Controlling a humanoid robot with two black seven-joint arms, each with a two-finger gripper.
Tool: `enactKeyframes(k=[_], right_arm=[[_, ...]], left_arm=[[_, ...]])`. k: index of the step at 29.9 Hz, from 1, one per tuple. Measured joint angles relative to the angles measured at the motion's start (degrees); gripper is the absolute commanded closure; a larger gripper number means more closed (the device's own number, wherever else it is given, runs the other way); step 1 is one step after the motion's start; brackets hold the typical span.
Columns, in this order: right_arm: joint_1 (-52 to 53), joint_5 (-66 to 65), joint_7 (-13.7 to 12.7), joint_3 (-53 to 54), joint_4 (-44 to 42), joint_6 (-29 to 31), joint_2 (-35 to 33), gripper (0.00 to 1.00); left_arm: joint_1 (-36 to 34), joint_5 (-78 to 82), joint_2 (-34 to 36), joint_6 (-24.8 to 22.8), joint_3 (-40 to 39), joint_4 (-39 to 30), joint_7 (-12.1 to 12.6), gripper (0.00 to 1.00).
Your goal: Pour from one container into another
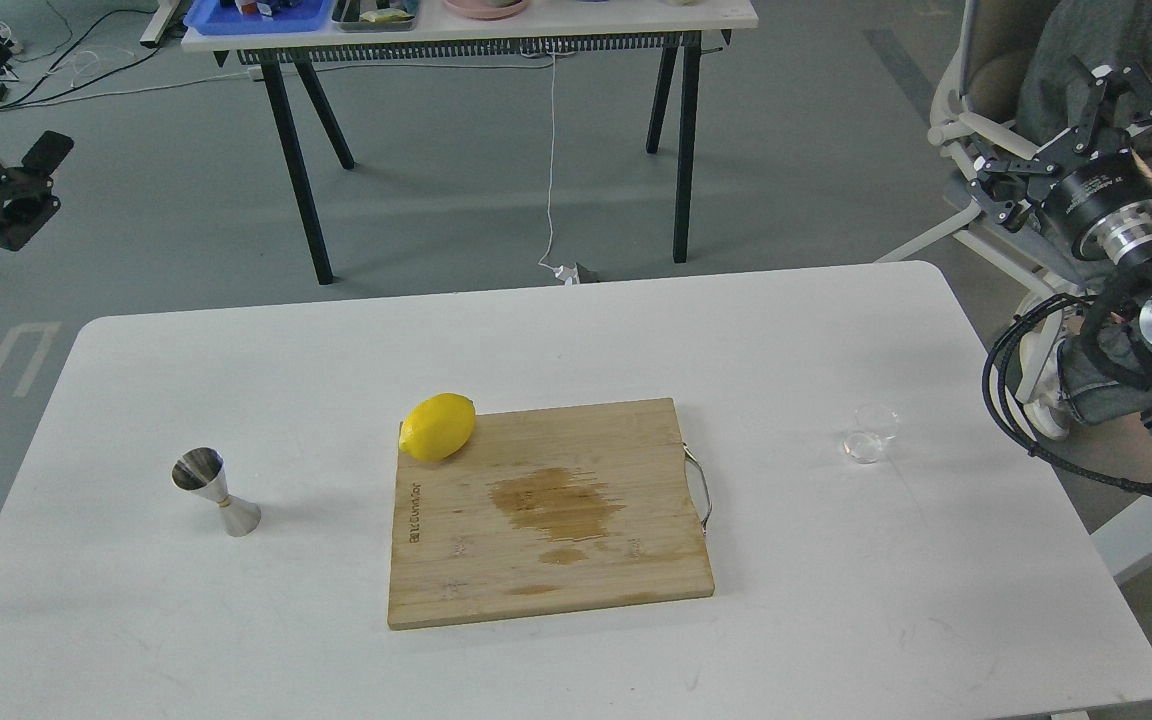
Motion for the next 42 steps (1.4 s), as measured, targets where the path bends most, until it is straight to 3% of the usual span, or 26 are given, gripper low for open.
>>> enactKeyframes(k=[4,6,14,18,20,30,42], right_arm=[[-0.30,0.00,0.05,0.23,0.10,0.00,-0.01,0.01],[-0.50,0.00,0.07,0.31,0.10,0.00,-0.03,0.01],[-1.23,0.09,0.08,1.33,0.19,0.00,-0.09,0.01],[-1.26,0.04,0.08,1.59,0.15,0.00,-0.14,0.01],[-1.26,0.04,0.08,2.10,0.03,0.00,-0.31,0.01],[-3.32,0.17,0.06,5.37,-0.36,0.00,-0.64,0.01],[-3.41,0.18,0.00,5.44,-0.36,0.00,-0.73,0.01]], left_arm=[[0.75,23.51,2.85,0.14,0.50,-12.77,-0.01,0.01],[2.11,33.92,3.86,4.29,0.87,-17.84,0.00,0.01],[13.03,54.18,9.98,34.43,0.80,-30.37,-0.03,0.01],[20.23,58.47,11.58,48.80,0.00,-31.88,-0.03,0.01],[24.41,59.03,11.89,53.76,-0.15,-31.98,-0.03,0.01],[40.87,58.55,10.71,56.05,-0.21,-30.39,0.01,0.01],[47.35,58.45,3.27,56.04,0.02,-21.70,0.01,0.01]])
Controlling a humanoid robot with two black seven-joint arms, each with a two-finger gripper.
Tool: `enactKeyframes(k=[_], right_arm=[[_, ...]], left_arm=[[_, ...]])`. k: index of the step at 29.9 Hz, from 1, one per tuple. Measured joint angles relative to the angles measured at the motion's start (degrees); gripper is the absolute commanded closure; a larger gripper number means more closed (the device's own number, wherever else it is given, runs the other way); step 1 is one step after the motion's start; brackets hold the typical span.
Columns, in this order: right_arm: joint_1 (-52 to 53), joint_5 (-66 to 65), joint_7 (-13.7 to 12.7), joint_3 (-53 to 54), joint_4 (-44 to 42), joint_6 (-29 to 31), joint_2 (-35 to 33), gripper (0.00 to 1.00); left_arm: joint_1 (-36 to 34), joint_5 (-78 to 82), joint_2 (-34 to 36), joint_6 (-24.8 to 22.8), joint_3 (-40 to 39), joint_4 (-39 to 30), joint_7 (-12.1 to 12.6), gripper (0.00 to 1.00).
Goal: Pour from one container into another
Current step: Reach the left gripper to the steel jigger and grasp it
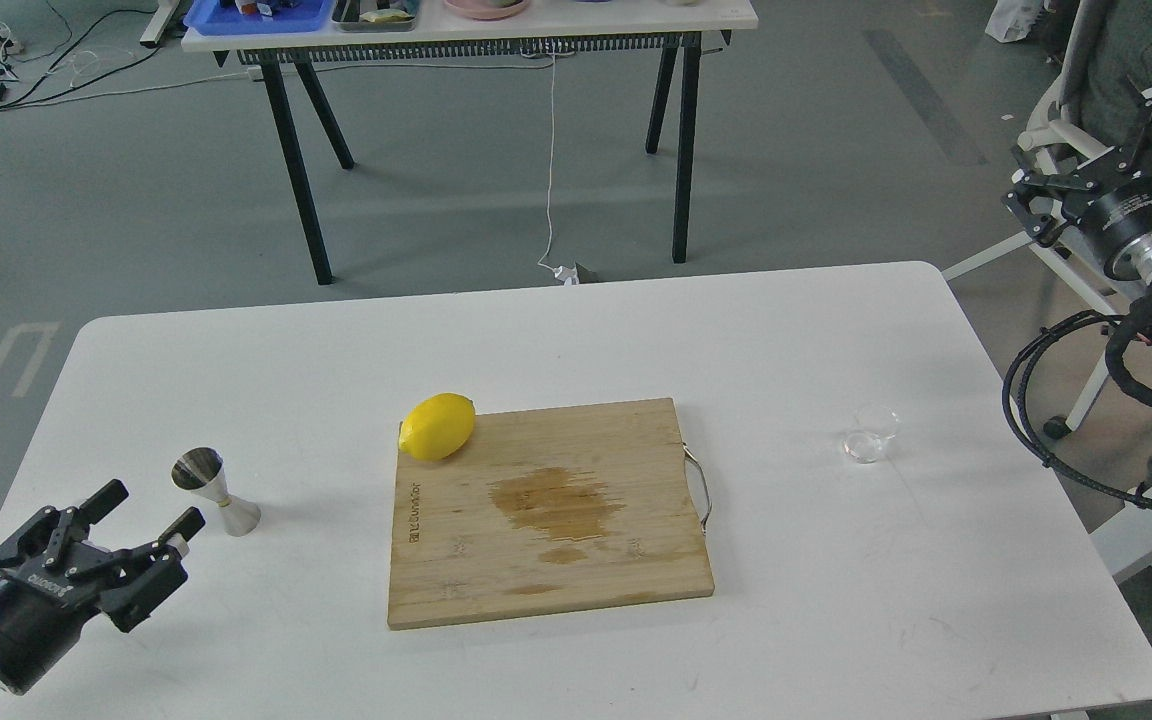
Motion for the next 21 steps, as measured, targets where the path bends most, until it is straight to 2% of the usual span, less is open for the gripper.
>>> enactKeyframes(k=[13,21], right_arm=[[0.16,0.00,-0.01,0.34,0.00,0.00,-1.58,0.01],[0.16,0.09,-0.01,0.35,0.15,0.00,-2.81,0.01]], left_arm=[[-0.51,0.19,-9.48,-0.02,0.66,10.76,-0.01,0.01],[-5.83,0.12,-12.92,-0.02,4.02,15.98,-0.01,0.01]])
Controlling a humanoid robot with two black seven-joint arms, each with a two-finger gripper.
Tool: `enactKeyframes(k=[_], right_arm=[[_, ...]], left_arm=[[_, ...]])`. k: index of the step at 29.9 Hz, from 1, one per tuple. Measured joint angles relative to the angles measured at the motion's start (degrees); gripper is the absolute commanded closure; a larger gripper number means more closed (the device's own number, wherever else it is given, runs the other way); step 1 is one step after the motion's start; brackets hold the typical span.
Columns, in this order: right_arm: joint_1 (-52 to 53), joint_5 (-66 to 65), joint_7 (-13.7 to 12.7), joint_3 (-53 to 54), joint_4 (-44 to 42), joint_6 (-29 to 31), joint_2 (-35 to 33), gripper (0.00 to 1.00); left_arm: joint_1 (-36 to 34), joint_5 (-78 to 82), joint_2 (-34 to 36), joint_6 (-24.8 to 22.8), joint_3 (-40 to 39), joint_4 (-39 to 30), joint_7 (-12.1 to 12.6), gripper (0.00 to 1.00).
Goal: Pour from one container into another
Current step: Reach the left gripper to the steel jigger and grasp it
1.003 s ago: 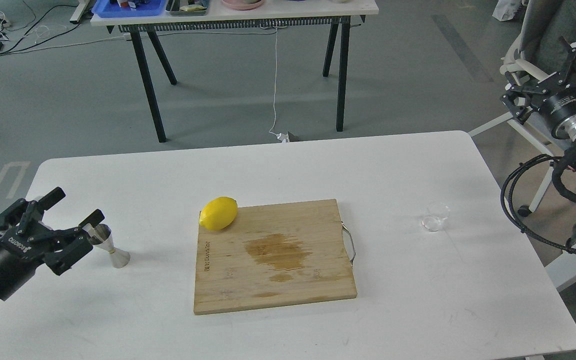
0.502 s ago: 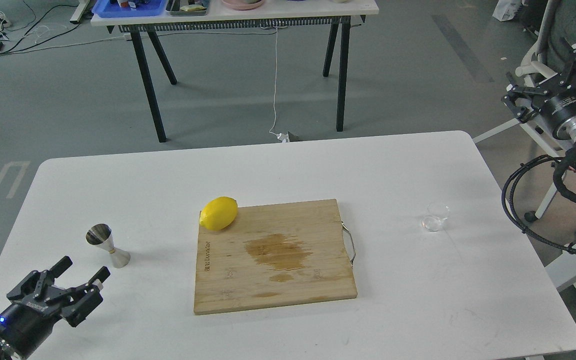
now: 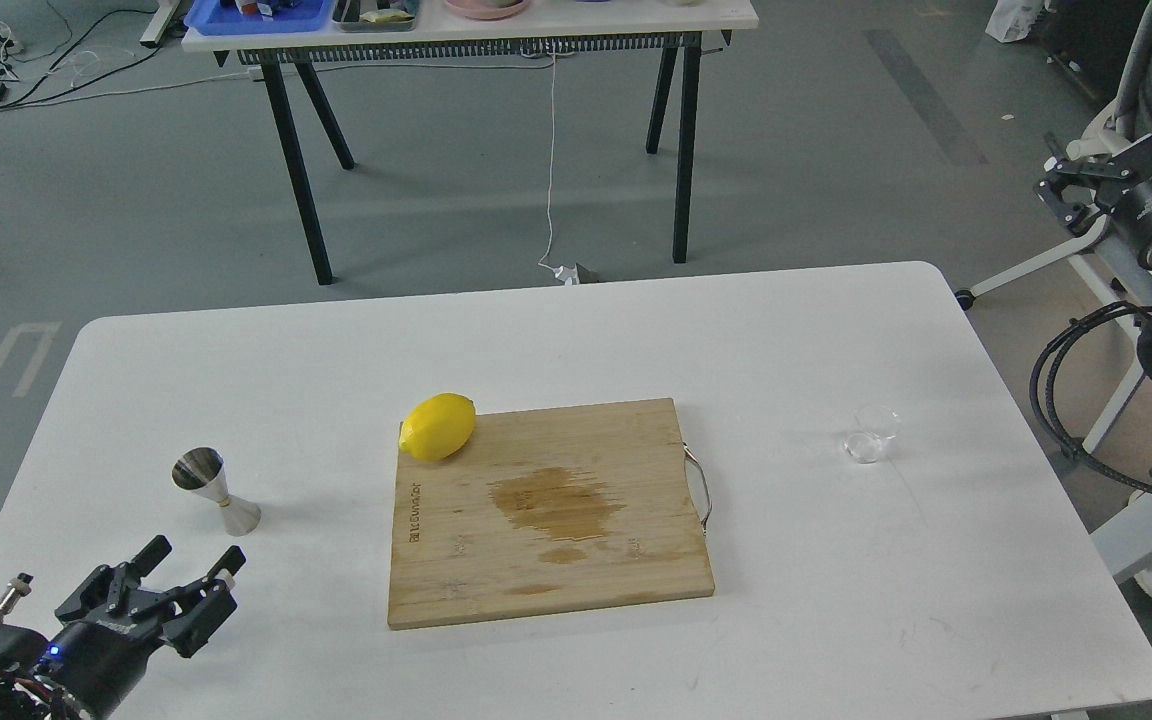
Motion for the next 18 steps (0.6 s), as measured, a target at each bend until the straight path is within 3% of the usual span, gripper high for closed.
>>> enactKeyframes(k=[18], right_arm=[[-0.19,0.08,0.00,0.06,0.18,0.00,-1.79,0.01]], left_arm=[[-9.48,-0.20,-4.27,0.00,4.63,9.42,0.00,0.01]])
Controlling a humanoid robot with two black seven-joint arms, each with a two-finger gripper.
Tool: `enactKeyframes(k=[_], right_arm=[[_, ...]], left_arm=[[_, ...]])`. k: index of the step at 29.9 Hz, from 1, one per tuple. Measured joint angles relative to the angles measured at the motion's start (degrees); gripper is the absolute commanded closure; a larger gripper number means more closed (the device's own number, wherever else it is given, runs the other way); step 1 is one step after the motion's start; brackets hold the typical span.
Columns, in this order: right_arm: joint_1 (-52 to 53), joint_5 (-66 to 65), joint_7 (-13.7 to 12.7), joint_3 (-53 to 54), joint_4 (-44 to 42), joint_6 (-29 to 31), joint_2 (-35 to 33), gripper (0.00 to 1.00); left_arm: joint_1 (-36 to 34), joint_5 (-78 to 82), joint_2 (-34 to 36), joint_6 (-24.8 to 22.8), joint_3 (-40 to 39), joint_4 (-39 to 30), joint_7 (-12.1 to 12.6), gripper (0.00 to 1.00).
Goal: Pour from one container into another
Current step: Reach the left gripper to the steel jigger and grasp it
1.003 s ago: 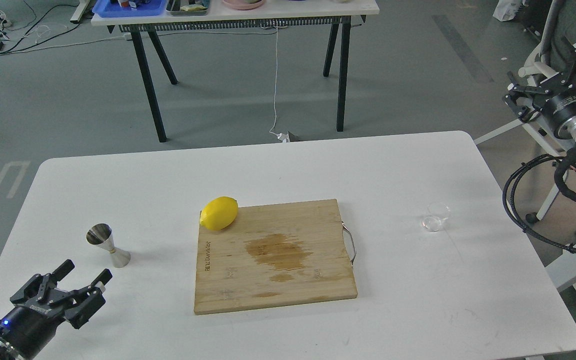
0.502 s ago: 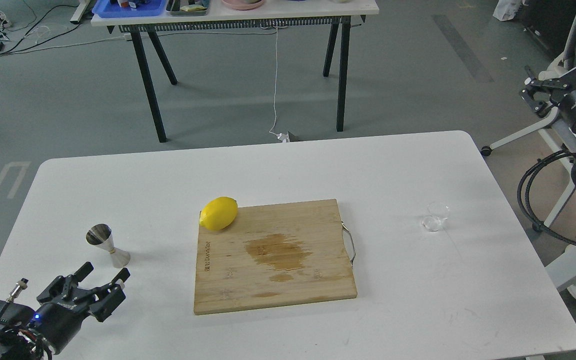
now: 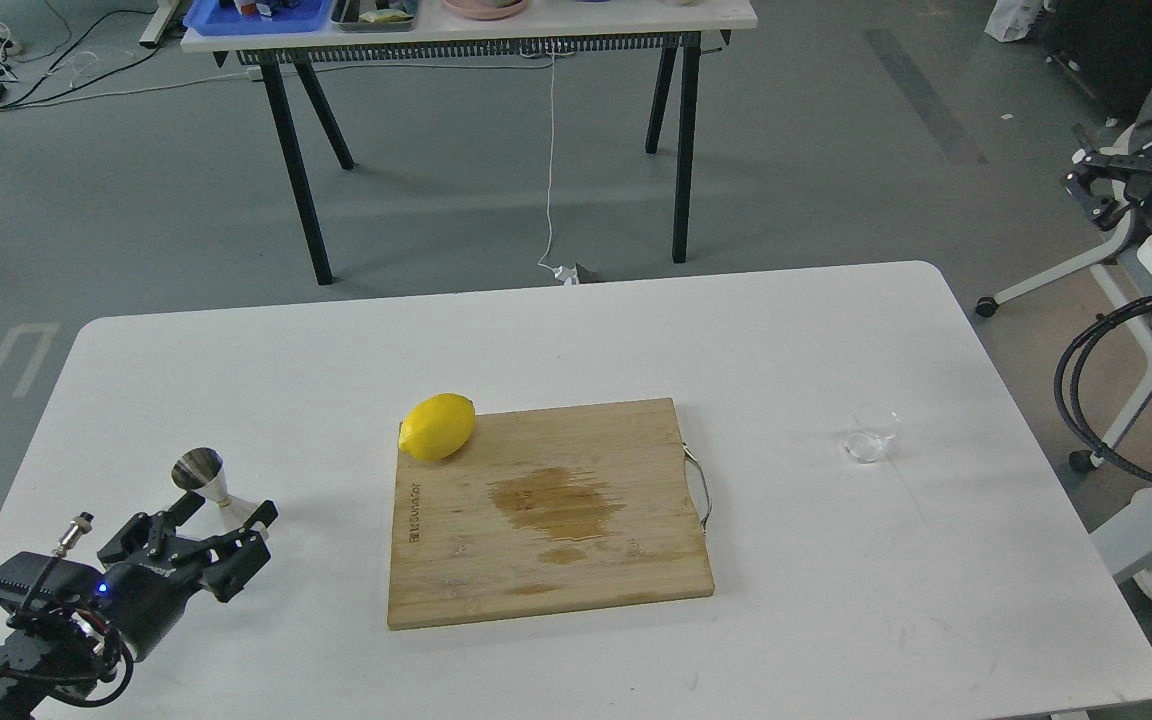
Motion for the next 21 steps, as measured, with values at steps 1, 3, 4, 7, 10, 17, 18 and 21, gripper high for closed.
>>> enactKeyframes(k=[1,3,4,7,10,17,18,21], right_arm=[[-0.01,0.00,0.00,0.01,0.00,0.00,-0.02,0.01],[-0.01,0.00,0.00,0.02,0.00,0.00,-0.04,0.01],[-0.01,0.00,0.00,0.02,0.00,0.00,-0.04,0.01],[-0.01,0.00,0.00,0.02,-0.03,0.00,-0.28,0.01],[-0.02,0.00,0.00,0.02,-0.06,0.00,-0.50,0.01],[-0.26,0.07,0.00,0.07,-0.06,0.00,-1.17,0.01],[-0.27,0.08,0.00,0.08,-0.06,0.00,-1.21,0.01],[-0.34,0.09,0.00,0.11,-0.06,0.00,-1.46,0.01]], left_arm=[[-0.27,0.00,-0.22,0.00,0.15,0.45,0.00,0.01],[-0.87,-0.06,-0.83,0.00,0.31,1.46,0.00,0.02],[-1.16,-0.06,-1.13,0.00,0.34,1.88,0.00,0.02],[-2.14,-0.06,-2.13,0.00,0.36,3.49,0.00,0.05],[-3.32,-0.05,-3.22,0.00,0.36,5.38,0.00,0.10],[-6.36,0.08,-6.01,0.00,0.44,10.54,0.00,0.30],[-6.74,0.09,-6.36,0.00,0.44,11.48,0.00,0.37],[-7.70,0.15,-7.29,0.00,0.45,14.21,0.00,0.60]])
